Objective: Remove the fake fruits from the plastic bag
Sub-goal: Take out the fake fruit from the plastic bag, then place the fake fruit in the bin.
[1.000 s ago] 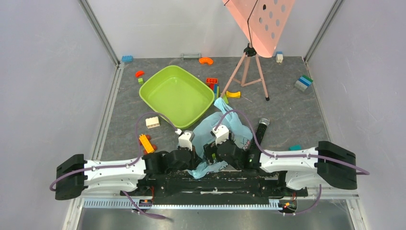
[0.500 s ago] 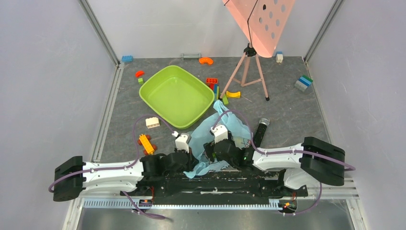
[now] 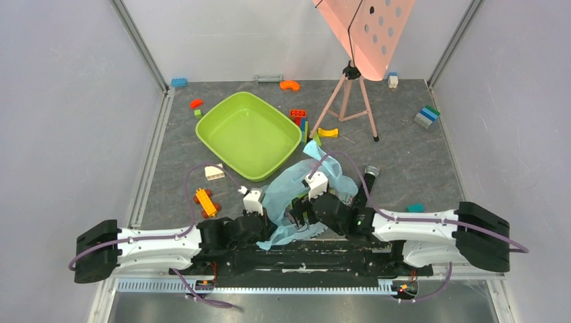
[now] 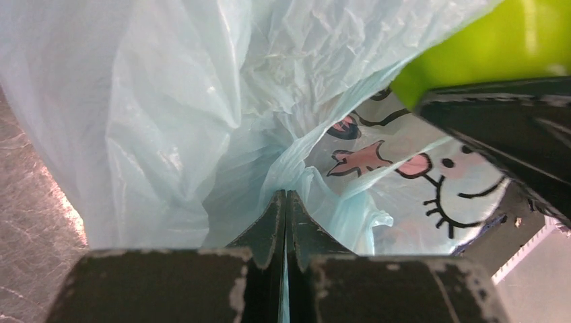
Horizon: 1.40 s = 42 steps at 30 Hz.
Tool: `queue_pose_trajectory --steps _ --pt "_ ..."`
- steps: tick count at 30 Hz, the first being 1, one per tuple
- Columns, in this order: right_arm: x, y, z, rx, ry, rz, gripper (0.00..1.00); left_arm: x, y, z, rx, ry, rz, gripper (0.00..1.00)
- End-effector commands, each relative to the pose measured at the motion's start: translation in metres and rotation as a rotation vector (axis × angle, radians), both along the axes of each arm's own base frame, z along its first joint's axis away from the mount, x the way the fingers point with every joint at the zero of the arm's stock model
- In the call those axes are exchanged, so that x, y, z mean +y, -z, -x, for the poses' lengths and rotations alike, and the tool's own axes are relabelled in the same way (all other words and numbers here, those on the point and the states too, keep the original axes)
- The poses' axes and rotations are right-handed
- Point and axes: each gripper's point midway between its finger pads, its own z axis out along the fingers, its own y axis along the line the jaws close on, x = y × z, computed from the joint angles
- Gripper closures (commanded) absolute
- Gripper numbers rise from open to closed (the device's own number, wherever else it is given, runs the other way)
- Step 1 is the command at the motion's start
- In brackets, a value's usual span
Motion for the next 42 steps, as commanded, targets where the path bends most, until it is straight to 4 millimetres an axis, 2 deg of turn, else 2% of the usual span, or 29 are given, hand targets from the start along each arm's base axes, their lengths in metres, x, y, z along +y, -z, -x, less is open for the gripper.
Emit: queue_pose_trajectory --steps 1,5,11,15,18,23,25,29,34,38,42 --pt "0.006 -0.026 0.012 0.012 -0.089 -0.048 0.47 0.002 -0.006 -0.008 -0.016 -0.076 0.056 0.98" --pt "0.014 -0.052 0.031 0.044 -0.198 -0.108 0.48 0.005 -0.005 -0.009 -0.018 -0.091 0.064 0.98" --pt "0.032 -0.113 0.050 0.034 -0.338 -0.237 0.48 0.008 -0.002 -0.010 -0.019 -0.105 0.066 0.98" --pt "0.042 -0.148 0.046 0.000 -0.349 -0.266 0.48 0.010 0.000 -0.010 -0.024 -0.106 0.056 0.98" --pt "0.051 -0.172 0.030 -0.053 -0.321 -0.236 0.48 0.010 0.001 -0.011 -0.025 -0.111 0.052 0.98" --pt "0.067 -0.167 -0.024 -0.037 -0.269 -0.137 0.51 0.010 -0.001 -0.011 -0.032 -0.109 0.054 0.98" --pt "0.073 -0.169 -0.053 -0.061 -0.241 -0.114 0.52 0.010 -0.002 -0.012 -0.038 -0.113 0.059 0.98" --pt "0.084 -0.159 -0.116 -0.117 -0.190 -0.017 0.51 0.011 -0.003 -0.014 -0.048 -0.110 0.052 0.97" --pt "0.097 -0.120 -0.180 -0.126 -0.158 0.093 0.50 0.011 0.000 -0.012 -0.042 -0.103 0.041 0.98" --pt "0.102 -0.094 -0.216 -0.131 -0.131 0.136 0.49 0.013 0.001 -0.011 -0.039 -0.103 0.043 0.98" --pt "0.097 -0.068 -0.245 -0.126 -0.095 0.185 0.48 0.014 0.001 -0.011 -0.044 -0.104 0.048 0.98"
